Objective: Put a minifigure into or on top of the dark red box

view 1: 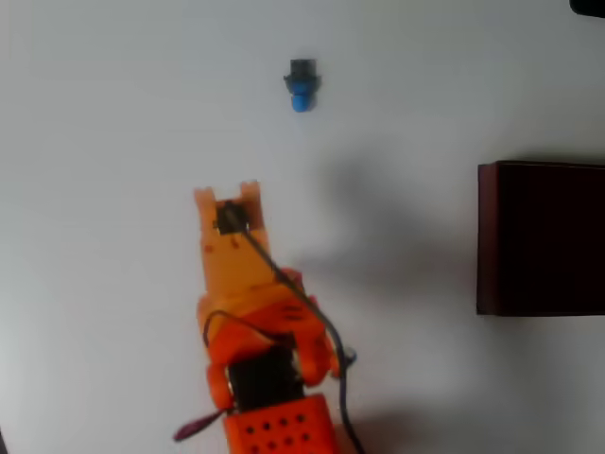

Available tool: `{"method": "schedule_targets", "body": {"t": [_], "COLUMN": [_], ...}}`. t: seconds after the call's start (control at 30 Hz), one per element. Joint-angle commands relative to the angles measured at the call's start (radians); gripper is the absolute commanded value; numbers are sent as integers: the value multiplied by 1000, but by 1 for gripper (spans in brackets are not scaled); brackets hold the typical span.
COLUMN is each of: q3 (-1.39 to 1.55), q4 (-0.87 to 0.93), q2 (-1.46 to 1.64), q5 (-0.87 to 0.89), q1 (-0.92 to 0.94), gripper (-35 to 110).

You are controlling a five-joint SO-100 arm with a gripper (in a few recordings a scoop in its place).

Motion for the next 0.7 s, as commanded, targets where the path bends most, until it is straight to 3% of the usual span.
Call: {"method": "schedule_targets", "body": {"t": [0.0,0.67], "q3": [-195,-773], "q4": [20,35], "q2": [-176,-781], "q5": [46,-146], "q1": [5,178], "gripper": [19,22]}}
